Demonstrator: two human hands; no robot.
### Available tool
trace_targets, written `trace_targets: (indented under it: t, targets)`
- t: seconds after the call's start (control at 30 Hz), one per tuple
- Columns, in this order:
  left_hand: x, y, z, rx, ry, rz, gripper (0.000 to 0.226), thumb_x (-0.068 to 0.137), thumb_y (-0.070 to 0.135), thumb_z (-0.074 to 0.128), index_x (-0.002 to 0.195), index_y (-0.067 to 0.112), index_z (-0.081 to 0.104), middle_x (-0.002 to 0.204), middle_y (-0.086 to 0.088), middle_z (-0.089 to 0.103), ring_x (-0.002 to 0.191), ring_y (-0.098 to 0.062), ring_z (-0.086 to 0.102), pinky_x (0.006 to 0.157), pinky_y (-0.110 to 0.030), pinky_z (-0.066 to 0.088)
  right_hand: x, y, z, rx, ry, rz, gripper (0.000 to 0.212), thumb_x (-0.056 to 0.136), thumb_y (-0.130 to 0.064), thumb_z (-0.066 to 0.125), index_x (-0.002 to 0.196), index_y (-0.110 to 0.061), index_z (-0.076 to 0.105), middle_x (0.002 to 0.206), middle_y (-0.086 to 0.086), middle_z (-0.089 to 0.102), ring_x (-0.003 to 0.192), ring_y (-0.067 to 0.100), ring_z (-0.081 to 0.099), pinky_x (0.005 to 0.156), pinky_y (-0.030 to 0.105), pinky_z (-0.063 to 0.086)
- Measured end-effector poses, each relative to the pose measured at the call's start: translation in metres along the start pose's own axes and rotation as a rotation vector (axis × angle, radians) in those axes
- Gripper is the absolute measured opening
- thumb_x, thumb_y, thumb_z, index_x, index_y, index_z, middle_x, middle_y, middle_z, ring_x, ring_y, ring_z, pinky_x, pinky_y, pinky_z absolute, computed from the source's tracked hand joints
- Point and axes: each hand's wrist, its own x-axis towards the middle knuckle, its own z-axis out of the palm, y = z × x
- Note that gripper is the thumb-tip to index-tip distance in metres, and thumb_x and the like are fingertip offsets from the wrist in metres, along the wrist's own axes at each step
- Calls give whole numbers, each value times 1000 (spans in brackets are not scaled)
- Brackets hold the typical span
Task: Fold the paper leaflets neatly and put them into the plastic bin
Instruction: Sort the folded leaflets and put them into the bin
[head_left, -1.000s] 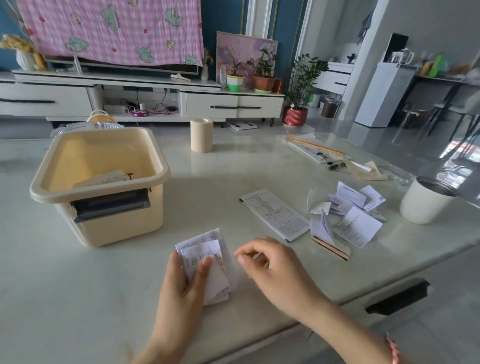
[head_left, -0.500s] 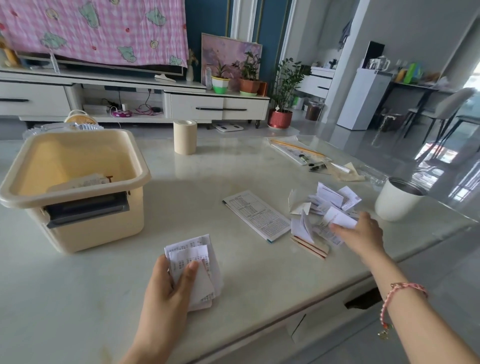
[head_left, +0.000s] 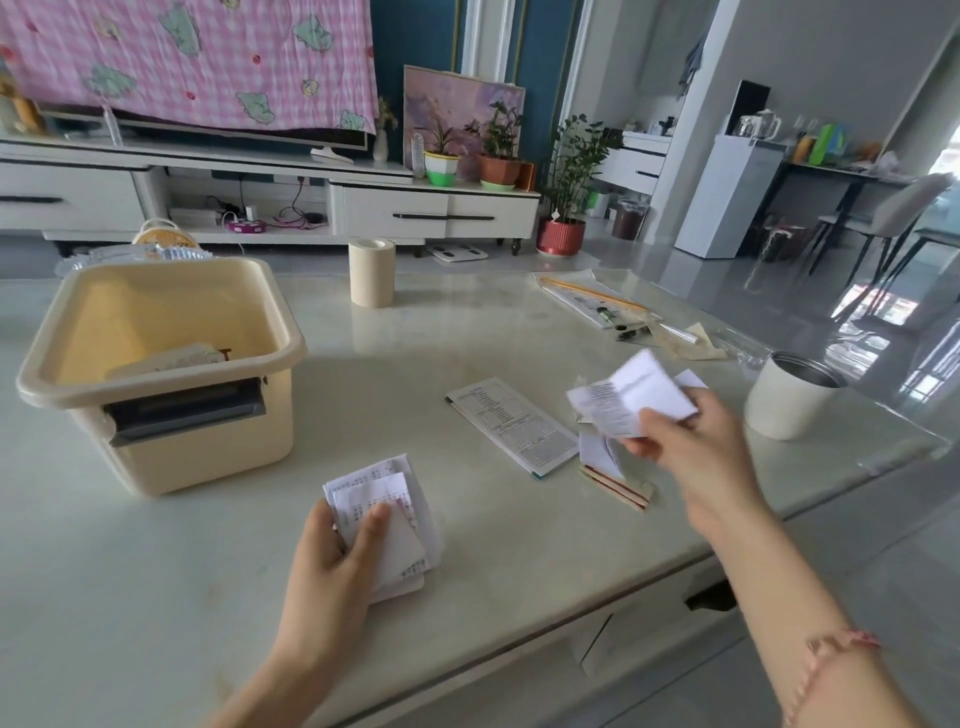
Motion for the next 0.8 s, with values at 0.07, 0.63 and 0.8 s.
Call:
trace_targets:
  t: [0.07, 0.63, 0.8]
  targets:
    - [0, 0, -1, 14, 18, -13, 6, 93, 13, 53, 96, 15, 58, 85, -8, 66, 66, -8, 63, 50, -20, 51, -27, -1, 30, 55, -194, 62, 19, 84, 11, 54, 82, -8, 54, 77, 8, 58, 50, 7, 54, 52, 15, 48]
    - [-9, 7, -2, 25, -13, 45, 40, 91, -11, 43, 101, 27, 48, 88, -8, 64, 60, -15, 67, 49, -24, 52, -98, 15, 120, -73, -528, 141, 43, 65, -35, 45, 71, 7, 47, 69, 6, 46, 66, 15, 43, 65, 31, 34]
    - [-9, 11, 0, 41, 9, 77, 25, 91, -9, 45, 91, 15, 50, 81, -11, 61, 53, 0, 60, 43, -13, 45, -107, 22, 121, -214, -515, -102, 7, 85, -16, 58, 85, -11, 63, 79, 3, 65, 70, 12, 57, 67, 31, 47]
